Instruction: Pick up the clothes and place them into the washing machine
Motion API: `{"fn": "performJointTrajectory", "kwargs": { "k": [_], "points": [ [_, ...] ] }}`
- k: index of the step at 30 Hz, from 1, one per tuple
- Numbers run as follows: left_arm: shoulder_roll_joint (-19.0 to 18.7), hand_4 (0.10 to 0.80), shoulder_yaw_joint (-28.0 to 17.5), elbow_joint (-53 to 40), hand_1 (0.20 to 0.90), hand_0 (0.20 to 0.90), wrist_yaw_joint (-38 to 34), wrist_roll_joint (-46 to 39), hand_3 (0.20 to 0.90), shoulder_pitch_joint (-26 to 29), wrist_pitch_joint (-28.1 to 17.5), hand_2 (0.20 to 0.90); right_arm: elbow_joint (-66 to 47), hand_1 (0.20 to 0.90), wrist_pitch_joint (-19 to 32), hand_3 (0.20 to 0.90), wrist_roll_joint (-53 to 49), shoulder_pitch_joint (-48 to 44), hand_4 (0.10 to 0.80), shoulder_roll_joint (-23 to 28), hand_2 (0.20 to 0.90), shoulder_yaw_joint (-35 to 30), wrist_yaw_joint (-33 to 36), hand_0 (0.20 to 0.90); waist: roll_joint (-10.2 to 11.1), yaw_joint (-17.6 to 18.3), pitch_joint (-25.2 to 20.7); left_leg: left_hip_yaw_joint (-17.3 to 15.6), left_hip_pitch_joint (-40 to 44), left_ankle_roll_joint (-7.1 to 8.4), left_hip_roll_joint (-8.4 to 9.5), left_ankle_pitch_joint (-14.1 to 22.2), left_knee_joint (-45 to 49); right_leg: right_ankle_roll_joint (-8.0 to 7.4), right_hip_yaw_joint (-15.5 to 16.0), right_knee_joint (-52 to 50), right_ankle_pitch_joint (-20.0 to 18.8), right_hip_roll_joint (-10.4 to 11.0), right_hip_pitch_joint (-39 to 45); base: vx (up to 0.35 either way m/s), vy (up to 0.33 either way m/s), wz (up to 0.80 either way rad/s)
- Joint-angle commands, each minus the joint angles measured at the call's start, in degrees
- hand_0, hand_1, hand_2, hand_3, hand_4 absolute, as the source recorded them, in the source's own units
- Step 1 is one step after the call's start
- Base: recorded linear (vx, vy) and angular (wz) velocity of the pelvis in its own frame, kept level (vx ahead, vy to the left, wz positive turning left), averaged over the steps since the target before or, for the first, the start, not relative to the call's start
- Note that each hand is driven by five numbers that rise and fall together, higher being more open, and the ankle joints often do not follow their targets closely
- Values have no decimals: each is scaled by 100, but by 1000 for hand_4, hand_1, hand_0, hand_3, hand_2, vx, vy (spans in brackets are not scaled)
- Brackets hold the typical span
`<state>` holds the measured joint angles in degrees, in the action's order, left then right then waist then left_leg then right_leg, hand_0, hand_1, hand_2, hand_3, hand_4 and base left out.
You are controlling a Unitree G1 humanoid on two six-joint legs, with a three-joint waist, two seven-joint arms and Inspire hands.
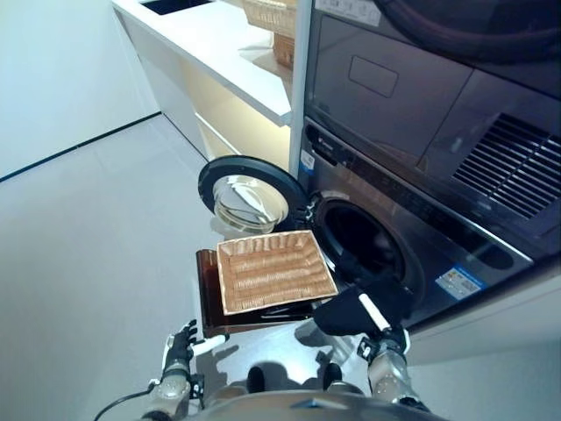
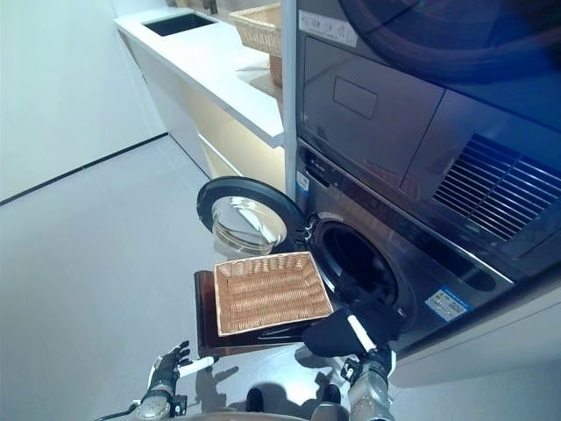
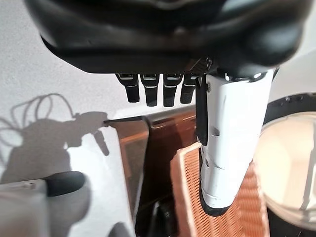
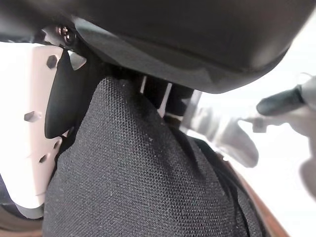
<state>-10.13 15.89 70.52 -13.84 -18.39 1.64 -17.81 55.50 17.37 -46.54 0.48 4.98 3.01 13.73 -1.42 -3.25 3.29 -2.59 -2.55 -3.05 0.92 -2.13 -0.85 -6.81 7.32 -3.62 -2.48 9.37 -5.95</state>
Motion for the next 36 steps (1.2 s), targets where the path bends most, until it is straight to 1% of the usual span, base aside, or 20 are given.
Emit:
{"fn": "performJointTrajectory", "kwargs": {
  "k": [1,3,4,5,6,7,8,12,14,15,17,18,19,23,25,27,29,34,35,36],
  "points": [
    [-137,800,-110,-296,900,900,-87,-26,900,93,-344,900,-634,200,483,200,-177,-214,300,135,200,-23,-81,200,213,-45,-113,149,-547,461,-14,351,1024,189,53,208,109,-59,248,19,-181,24],
    [-104,800,-110,-311,900,900,-40,-89,900,63,-360,900,-670,200,562,200,-300,-173,300,152,200,-30,-134,200,228,-104,80,347,-1026,551,8,134,1908,336,116,225,132,-95,380,-67,-120,58],
    [-68,800,-89,-237,900,900,-25,-80,900,84,-357,900,-701,200,599,200,-340,-202,300,179,200,-75,-153,200,207,-120,153,524,-1213,606,52,27,2003,348,120,237,125,-120,379,-44,-33,59],
    [-39,800,-72,-161,900,900,-1,-61,900,67,-342,900,-693,200,631,200,-354,-221,300,187,200,-106,-131,200,185,-106,139,575,-1243,603,48,102,1693,313,130,314,131,-133,395,4,-4,29],
    [-38,800,-72,-158,900,900,-1,-61,900,68,-344,900,-692,200,632,200,-355,-220,300,188,200,-106,-132,200,190,-106,143,573,-1225,601,53,95,1671,311,130,321,131,-127,406,171,71,17],
    [31,800,-18,-59,900,900,37,13,900,-63,-257,900,-713,200,630,200,-398,-278,300,236,200,-192,-104,200,37,-144,21,574,-1154,589,-31,-107,717,202,68,501,177,-212,513,199,90,12],
    [63,800,2,19,900,900,63,61,900,-102,-221,900,-757,200,594,200,-359,-287,300,241,200,-211,-122,200,3,-138,-40,553,-1068,568,-44,-63,539,172,21,504,207,-211,554,241,119,9],
    [44,800,12,68,900,900,64,108,900,-141,-223,900,-682,200,591,200,-324,-382,300,269,200,-308,-101,200,-48,-160,-126,347,-997,466,40,96,714,119,-50,384,323,-70,496,136,115,-31],
    [-24,800,-117,12,900,900,5,53,900,-155,-253,900,-601,200,576,200,-323,-507,300,261,200,-257,-127,200,-67,-271,-47,222,-916,339,31,185,721,131,-55,-156,428,-66,256,44,110,-57],
    [-83,800,-160,-90,900,900,-63,-41,900,-86,-331,900,-663,200,630,200,-348,-626,300,256,200,-194,-115,200,-67,-326,91,154,-944,326,-4,186,731,131,31,-414,384,-70,-62,-156,73,-75],
    [-145,800,-191,-218,900,900,-153,-132,900,44,-410,900,-582,200,707,200,-515,-787,300,200,200,-216,-73,200,-30,-436,192,72,-1070,351,-22,194,813,113,303,-359,288,21,-292,-82,-9,-90],
    [-189,800,-207,-380,900,900,-202,-195,900,75,-493,900,-612,200,740,200,-599,-749,300,202,200,-204,-81,200,-2,-396,228,94,-1094,341,13,210,833,153,191,-272,251,-19,-260,42,-53,-39],
    [-228,800,-264,-541,900,900,-268,-332,900,115,-569,900,-688,200,790,200,-648,-738,300,223,200,-211,-82,200,5,-389,283,127,-1157,354,13,194,836,174,211,-280,251,-53,-314,-3,-36,14],
    [-249,800,-360,-1257,900,900,-473,-523,900,302,-781,900,-982,200,1006,200,-863,-1126,300,328,200,-137,7,200,-29,-362,731,204,-1732,375,-12,168,1090,238,455,-715,341,-24,-961,-216,-18,31],
    [-299,800,-413,-1650,900,900,-628,-609,900,448,-864,900,-1212,200,1167,200,-1032,-1395,300,369,200,-42,126,200,-26,-342,1020,288,-2436,378,13,305,1794,315,465,-1314,535,-21,-1578,-279,-46,31],
    [-225,800,-563,-1961,900,900,-730,-803,900,457,-921,900,-1282,200,1342,200,-1157,-1661,300,397,200,-115,282,200,-55,-326,1103,373,-3005,395,43,480,2359,344,470,-1759,679,-21,-2058,-142,-51,38],
    [-196,800,-716,-2488,900,900,-855,-912,900,465,-1000,900,-1575,200,1504,200,-1268,-1926,300,410,200,-113,376,200,-103,-360,1193,398,-3387,380,-3,674,2824,372,513,-2198,799,-2,-2439,-81,-3,32],
    [-249,800,-424,-2852,900,900,-866,-580,900,401,-996,900,-1437,200,1875,200,-1268,-2902,300,612,200,-282,691,200,-215,-443,1298,372,-4070,280,-46,1070,3643,398,370,-2843,966,-17,-3166,8,25,-8],
    [-246,800,-388,-2742,900,900,-846,-596,900,369,-977,900,-1318,200,1892,200,-1288,-3018,300,672,200,-315,739,200,-222,-459,1273,400,-4070,275,-31,1302,3749,357,294,-2964,1167,-30,-3189,141,49,-5],
    [-254,800,-341,-2683,900,900,-816,-604,900,355,-978,900,-1230,200,1909,200,-1355,-3168,300,749,200,-364,746,200,-247,-480,1268,389,-4136,265,-13,1342,3786,363,270,-3031,1204,-12,-3281,143,43,-2]
  ]
}}
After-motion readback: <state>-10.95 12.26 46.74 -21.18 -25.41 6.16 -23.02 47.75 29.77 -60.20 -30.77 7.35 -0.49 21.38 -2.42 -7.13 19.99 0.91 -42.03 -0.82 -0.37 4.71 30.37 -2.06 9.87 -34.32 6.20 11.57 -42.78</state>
